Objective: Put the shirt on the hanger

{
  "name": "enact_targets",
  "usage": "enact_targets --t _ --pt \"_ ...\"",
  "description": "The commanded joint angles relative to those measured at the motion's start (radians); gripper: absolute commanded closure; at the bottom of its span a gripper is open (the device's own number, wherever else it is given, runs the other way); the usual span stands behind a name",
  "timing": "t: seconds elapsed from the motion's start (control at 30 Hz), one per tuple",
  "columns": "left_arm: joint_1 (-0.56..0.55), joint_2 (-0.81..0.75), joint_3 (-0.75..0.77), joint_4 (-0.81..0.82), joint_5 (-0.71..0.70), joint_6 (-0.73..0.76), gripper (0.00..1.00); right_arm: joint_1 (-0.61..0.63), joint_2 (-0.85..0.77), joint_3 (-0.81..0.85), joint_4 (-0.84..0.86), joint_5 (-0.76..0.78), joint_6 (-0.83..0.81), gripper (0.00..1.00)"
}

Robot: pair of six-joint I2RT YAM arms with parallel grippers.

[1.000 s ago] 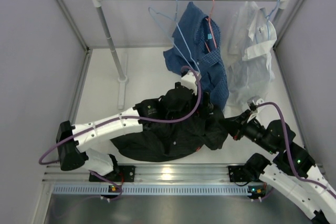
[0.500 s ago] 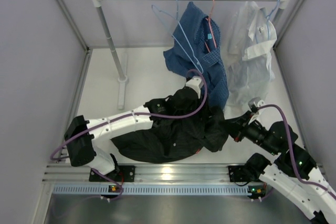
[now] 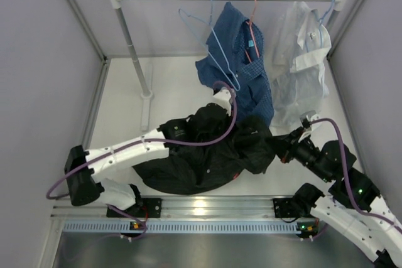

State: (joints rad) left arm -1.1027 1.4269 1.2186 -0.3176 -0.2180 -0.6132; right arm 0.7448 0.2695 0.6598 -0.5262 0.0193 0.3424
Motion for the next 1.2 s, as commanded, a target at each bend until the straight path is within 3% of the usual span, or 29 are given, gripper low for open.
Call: enact_targets --t 0.0,0.07,0.1,0.23,0.3,0.4,0.47,0.53,0.57,0.67,0.7,0.77,0.87,1.07,1.1,1.17 --pt "-0.038 -0.173 0.117 0.048 -0.134 0.189 1.0 0.011 0.117 0.246 0.049 0.091 -0.041 1.0" --pt "-0.081 -0.247 0.192 0.063 -0.204 0.335 1.0 0.011 0.253 0.387 0.031 0.099 -0.077 1.0" --pt "-0.103 -0.264 0.237 0.074 -0.222 0.381 1.0 0.01 0.304 0.55 0.017 0.088 -0.123 1.0" --pt "-0.224 -0.277 0.508 0.104 -0.134 0.604 1.0 0.011 0.593 0.996 -0.082 -0.016 -0.197 1.0" --pt "-0.256 -0.249 0.652 0.1 -0.081 0.714 1.0 0.011 0.649 1.183 -0.093 -0.079 -0.184 1.0" --pt "-0.296 -0.255 0.684 0.097 0.047 0.782 1.0 0.013 0.694 1.276 -0.106 -0.119 -0.169 1.0" --pt "-0.296 -0.282 0.592 0.1 0.071 0.768 1.0 0.011 0.64 1.214 -0.1 -0.113 -0.157 1.0" --pt "-0.296 -0.299 0.494 0.106 0.037 0.727 1.0 0.011 0.518 0.996 -0.074 -0.041 -0.117 1.0" --pt "-0.296 -0.313 0.363 0.141 -0.021 0.709 1.0 0.011 0.463 0.813 -0.037 -0.013 -0.096 1.0" --pt "-0.296 -0.329 0.143 0.215 -0.168 0.589 1.0 0.011 0.263 0.55 -0.02 0.111 0.041 1.0" --pt "-0.296 -0.332 0.004 0.279 -0.21 0.548 1.0 0.011 0.176 0.4 -0.021 0.137 0.081 1.0" --pt "-0.296 -0.321 -0.094 0.302 -0.32 0.446 1.0 0.011 0.104 0.251 -0.035 0.169 0.105 1.0" --pt "-0.296 -0.267 -0.186 0.307 -0.369 0.397 1.0 0.01 0.048 0.236 -0.128 0.249 0.099 1.0" --pt "-0.296 -0.238 -0.295 0.353 -0.31 0.27 1.0 0.011 0.083 0.224 -0.349 0.31 0.147 1.0" --pt "-0.296 -0.235 -0.304 0.351 -0.337 0.244 1.0 0.011 0.085 0.207 -0.357 0.306 0.162 0.93" --pt "-0.296 -0.232 -0.318 0.357 -0.337 0.234 1.0 0.011 0.082 0.196 -0.357 0.231 0.175 0.55"
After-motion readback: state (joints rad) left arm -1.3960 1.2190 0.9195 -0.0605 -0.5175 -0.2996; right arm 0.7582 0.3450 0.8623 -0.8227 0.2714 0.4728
